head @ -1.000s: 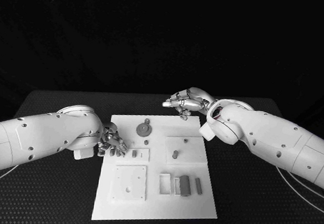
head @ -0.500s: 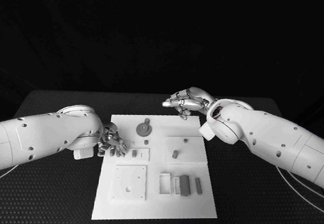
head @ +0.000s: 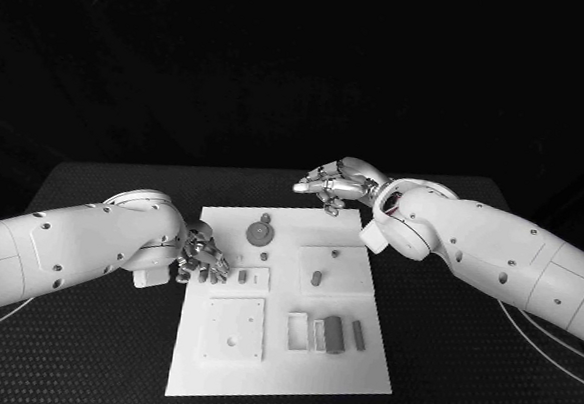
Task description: Assemble the parts on the task board
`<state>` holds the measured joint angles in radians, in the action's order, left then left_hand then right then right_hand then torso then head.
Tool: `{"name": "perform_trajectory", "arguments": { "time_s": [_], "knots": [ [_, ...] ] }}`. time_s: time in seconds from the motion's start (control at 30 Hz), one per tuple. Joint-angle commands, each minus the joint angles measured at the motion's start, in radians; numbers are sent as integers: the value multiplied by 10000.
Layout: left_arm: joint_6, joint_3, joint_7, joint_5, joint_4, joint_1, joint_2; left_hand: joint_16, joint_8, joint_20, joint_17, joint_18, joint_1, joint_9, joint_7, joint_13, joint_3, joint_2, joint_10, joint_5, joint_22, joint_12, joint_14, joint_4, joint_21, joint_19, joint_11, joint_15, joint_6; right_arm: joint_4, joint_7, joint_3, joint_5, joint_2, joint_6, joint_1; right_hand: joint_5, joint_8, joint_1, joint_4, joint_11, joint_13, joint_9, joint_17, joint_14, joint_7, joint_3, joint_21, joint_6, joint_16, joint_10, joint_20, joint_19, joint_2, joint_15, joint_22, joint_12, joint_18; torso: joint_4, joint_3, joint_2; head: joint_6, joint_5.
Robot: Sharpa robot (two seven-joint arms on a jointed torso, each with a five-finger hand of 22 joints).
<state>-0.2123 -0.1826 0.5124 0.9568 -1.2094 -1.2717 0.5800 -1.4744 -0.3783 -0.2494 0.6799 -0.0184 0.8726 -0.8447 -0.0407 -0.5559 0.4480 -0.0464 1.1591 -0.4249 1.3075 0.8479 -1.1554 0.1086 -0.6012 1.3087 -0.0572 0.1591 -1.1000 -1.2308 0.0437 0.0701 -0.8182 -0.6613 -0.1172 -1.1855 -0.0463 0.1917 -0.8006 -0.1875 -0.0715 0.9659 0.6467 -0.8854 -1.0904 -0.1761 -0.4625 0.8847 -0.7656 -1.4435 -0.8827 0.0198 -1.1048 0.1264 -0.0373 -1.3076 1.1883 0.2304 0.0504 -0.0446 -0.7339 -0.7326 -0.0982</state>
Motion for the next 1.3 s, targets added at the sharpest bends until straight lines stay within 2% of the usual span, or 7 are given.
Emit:
{"name": "perform_trajectory", "arguments": {
  "time_s": [0.03, 1.3],
  "knots": [
    [-229, -27, 29, 105, 11, 42, 1, -55, -44, -53, 16, -267, 55, -15, -23, 7, 1761, -90, 67, 29, 197, -41, 16, 1724, -46, 2, -26, 74, -67, -2, 60, 1, -10, 12, 82, 6, -19, -59, 52, -10, -3, -13, 12, 10, 94, -85, 51, -62, 15, -38, 46, 60, 5, -85, 1, -158, 50, 314, 0, 2, -4, 2, -1],
    [-474, -26, 48, 93, 26, 51, 31, -58, -43, -53, 27, -256, 98, -23, -19, 8, 1773, -77, 83, 64, 200, -49, 3, 1741, -61, 19, -31, 79, -75, 11, 61, -1, -10, 17, 89, 23, -19, -62, 57, -8, -3, -20, 13, 13, 95, -85, 51, -63, 16, -38, 48, 61, 5, -85, 1, -158, 54, 314, 3, 9, -5, 11, -22]
  ]
}}
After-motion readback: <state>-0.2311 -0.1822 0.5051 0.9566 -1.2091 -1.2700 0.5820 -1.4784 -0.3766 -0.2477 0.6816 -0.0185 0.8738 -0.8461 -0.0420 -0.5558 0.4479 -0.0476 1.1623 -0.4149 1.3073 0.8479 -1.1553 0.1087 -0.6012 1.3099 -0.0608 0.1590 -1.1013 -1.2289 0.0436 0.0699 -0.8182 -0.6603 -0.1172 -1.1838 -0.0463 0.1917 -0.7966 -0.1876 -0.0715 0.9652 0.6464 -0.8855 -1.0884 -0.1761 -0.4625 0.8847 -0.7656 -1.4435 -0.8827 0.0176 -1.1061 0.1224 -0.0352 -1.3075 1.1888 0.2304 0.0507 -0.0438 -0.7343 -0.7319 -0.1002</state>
